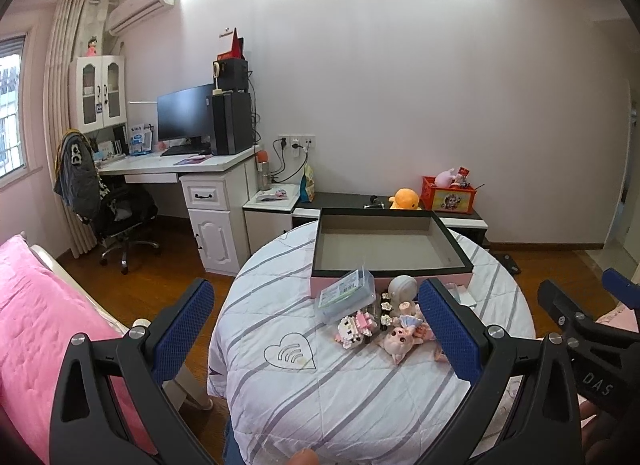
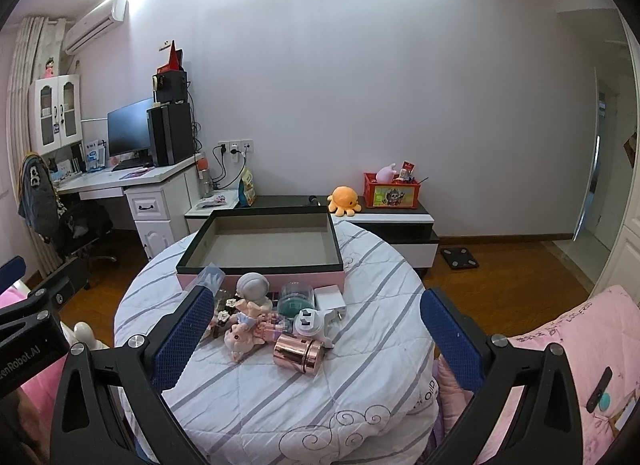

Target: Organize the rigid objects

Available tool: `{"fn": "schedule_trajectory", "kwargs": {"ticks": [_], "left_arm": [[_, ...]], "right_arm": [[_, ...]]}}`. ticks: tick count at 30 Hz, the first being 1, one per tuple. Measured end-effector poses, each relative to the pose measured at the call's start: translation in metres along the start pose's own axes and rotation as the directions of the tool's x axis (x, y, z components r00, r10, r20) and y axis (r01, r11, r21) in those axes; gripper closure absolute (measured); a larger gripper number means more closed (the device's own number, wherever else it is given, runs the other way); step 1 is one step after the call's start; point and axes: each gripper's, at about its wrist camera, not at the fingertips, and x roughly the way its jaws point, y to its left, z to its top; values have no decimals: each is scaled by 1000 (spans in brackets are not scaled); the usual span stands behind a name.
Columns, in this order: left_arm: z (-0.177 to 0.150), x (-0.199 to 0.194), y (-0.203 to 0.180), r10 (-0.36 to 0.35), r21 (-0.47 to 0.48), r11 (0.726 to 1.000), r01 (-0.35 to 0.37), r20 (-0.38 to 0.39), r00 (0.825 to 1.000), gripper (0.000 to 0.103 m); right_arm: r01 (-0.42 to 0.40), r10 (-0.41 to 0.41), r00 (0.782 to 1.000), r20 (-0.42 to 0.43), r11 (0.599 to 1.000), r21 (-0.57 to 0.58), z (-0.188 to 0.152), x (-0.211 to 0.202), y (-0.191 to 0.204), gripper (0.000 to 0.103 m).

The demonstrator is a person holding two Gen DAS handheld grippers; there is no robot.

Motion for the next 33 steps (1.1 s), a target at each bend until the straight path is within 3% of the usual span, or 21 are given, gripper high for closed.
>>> {"fn": "schedule_trajectory", "kwargs": {"ticks": [10, 18, 24, 29, 33], "left_arm": [[5, 38, -6, 83, -23, 996, -84, -66, 994, 0], [12, 44, 1, 106, -45, 993, -108, -45, 993, 0], [14, 47, 16, 26, -35, 999, -26, 2, 1000, 0], [-4, 68, 22, -49, -12, 999, 48, -54, 997, 0], [-29, 91, 21, -73, -8, 997, 73, -116, 991, 0]], "right_arm": [[-88, 87, 994, -68, 996, -13, 15, 49, -11, 0], [-127, 124, 990, -62, 990, -55, 27, 65, 3, 0], [-54, 51, 997, -51, 998, -40, 20, 58, 7, 0], [25, -27, 992, -123, 1000, -15, 0, 60, 3, 0], [35, -40, 982, -184, 999, -29, -16, 72, 3, 0]]}}
